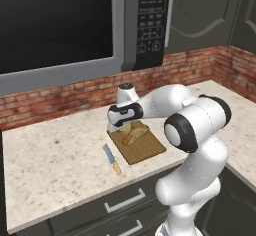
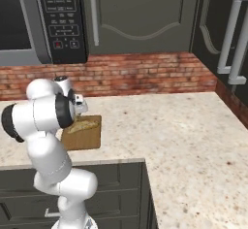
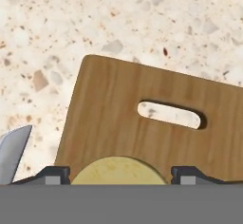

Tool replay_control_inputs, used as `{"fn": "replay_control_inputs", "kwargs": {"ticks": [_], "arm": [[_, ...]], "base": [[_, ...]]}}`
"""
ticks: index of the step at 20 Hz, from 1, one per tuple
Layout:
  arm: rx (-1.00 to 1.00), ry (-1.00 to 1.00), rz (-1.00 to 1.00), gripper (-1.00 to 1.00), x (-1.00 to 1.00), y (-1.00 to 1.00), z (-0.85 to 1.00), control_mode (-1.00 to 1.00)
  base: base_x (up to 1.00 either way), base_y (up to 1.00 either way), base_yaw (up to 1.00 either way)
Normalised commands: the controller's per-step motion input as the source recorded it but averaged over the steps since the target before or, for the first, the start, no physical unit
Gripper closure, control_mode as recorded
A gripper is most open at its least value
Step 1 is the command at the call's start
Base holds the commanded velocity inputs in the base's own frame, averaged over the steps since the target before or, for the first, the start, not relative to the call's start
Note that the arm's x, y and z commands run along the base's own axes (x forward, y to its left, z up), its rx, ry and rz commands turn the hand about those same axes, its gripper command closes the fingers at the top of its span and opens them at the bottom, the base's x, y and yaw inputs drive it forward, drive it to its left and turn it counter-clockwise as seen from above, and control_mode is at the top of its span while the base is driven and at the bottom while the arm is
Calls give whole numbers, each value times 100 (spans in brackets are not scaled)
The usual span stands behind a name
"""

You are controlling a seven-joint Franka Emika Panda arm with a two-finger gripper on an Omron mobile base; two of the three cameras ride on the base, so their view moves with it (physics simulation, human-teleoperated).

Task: Retrieve the sausage and cheese from the fridge and place them on the cutting board on the counter.

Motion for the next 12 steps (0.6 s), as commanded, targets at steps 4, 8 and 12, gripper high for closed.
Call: {"fn": "replay_control_inputs", "kwargs": {"ticks": [4, 8, 12], "arm": [[-4, -7, 0, 100, 26, 41, -16, -100], [-1, 0, 0, 100, 11, 9, -27, -100], [0, 5, 0, -100, 13, -4, -46, -100]], "base": [[0, 0, 0], [0, 0, 0], [0, 0, 0]]}}
